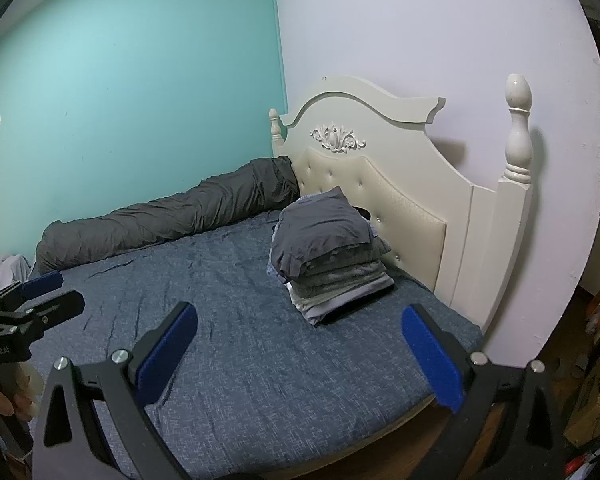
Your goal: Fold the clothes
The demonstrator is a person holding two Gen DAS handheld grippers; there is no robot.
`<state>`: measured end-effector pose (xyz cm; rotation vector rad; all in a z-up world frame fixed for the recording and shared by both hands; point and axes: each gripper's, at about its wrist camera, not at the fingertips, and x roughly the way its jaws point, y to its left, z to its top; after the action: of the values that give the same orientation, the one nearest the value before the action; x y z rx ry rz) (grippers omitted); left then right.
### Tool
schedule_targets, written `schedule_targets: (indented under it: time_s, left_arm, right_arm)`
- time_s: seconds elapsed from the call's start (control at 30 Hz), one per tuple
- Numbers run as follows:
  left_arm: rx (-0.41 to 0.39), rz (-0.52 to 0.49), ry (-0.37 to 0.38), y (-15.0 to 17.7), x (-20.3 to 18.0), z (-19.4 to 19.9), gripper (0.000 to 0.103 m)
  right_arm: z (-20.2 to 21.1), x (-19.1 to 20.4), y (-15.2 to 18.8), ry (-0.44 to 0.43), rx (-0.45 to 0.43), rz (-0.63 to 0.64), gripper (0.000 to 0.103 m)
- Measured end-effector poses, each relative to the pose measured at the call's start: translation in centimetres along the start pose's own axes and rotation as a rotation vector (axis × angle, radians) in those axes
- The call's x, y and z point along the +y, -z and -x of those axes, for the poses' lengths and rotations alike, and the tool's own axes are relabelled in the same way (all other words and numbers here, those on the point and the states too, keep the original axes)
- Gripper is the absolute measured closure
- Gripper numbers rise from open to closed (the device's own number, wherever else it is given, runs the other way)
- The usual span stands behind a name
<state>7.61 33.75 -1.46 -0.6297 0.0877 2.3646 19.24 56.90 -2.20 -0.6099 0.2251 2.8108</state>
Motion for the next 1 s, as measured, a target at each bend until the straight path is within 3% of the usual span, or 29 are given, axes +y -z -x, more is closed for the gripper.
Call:
schedule_targets:
  time_s: [1.0]
  left_arm:
    - [-0.005, 0.004, -0.001, 0.29, 0.29, -0.02, 0.0]
  right_arm:
    - [-0.19, -0.3, 0.35, -0.002, 0.01, -0.004, 0.001]
